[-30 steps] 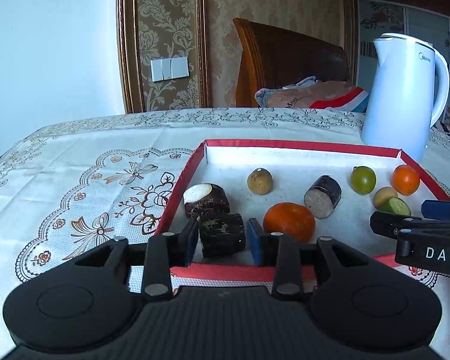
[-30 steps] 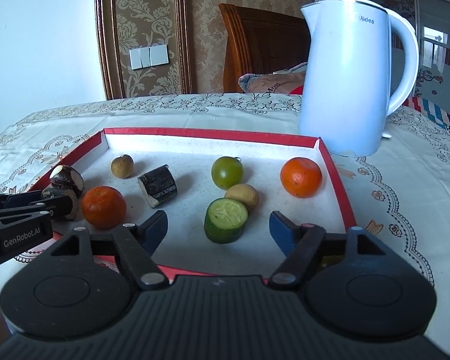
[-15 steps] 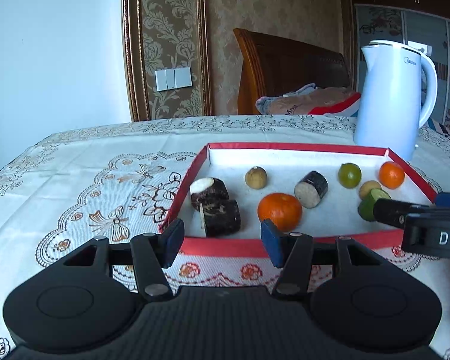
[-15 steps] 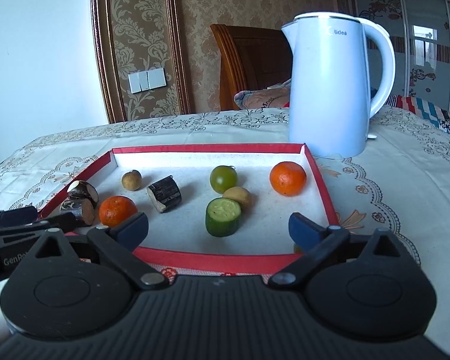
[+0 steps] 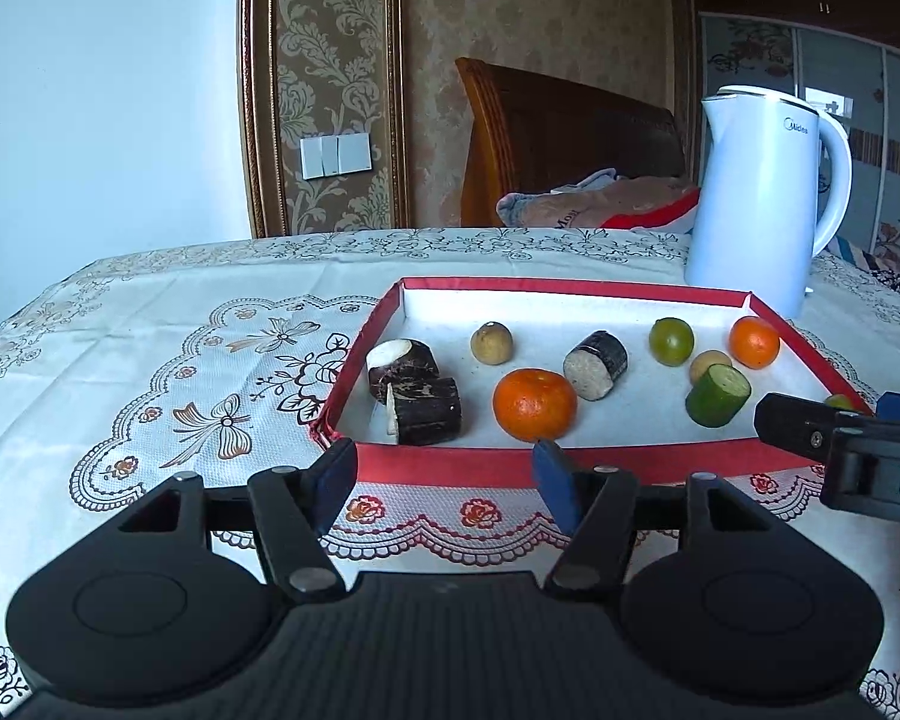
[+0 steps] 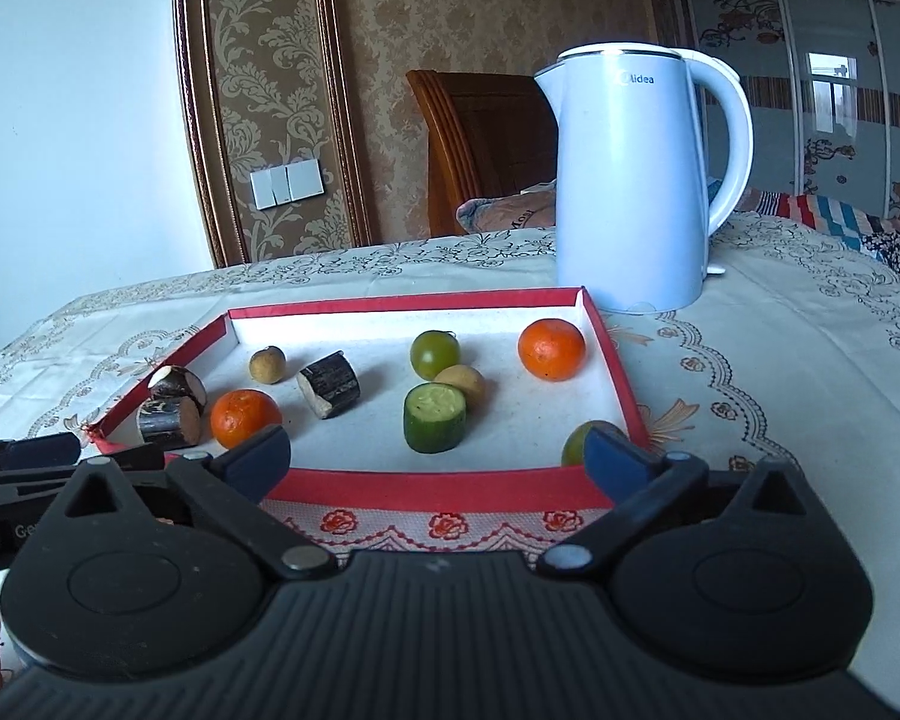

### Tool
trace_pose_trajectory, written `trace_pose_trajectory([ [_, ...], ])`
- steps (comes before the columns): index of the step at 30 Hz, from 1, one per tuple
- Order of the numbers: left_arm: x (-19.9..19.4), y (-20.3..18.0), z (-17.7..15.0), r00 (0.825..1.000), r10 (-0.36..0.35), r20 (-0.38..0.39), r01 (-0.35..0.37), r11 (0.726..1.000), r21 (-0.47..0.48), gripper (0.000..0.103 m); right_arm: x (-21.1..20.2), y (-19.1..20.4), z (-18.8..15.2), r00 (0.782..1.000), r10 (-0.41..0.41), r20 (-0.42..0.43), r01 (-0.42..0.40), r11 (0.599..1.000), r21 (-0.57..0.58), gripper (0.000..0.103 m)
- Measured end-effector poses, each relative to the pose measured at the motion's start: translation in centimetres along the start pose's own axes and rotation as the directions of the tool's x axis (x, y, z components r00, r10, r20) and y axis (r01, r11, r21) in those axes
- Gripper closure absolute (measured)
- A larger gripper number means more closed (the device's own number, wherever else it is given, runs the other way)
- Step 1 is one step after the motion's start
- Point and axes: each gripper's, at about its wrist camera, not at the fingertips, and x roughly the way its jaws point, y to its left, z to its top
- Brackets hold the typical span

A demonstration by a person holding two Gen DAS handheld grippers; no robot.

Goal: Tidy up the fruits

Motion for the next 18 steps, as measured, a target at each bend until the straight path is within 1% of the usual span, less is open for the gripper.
trace_pose_trajectory([
  [8,-0.14,0.04,0.03,1.000,-0.002,0.007,0.002,1.000,-0.004,0.037,-0.58,-0.11,-0.44,1.000,0.000,-0.015,0.000,1.000,0.023,0.000],
  [11,-0.11,0.01,0.03,1.000,-0.004,0.008,0.004,1.000,-0.002,0.033,-0.69,-0.27,-0.52,1.000,0.005,-0.016,-0.004,0.999,0.033,0.000],
  [15,-0.24,-0.23,-0.04,1.000,0.004,0.019,-0.004,1.000,0.012,0.032,-0.51,-0.15,-0.62,1.000,0.008,-0.030,-0.008,1.000,0.027,0.000],
  [18,-0.26,-0.29,-0.04,1.000,0.002,0.020,-0.003,1.000,0.015,0.032,-0.65,-0.13,-0.63,1.000,0.005,-0.022,-0.005,1.000,0.025,0.000],
])
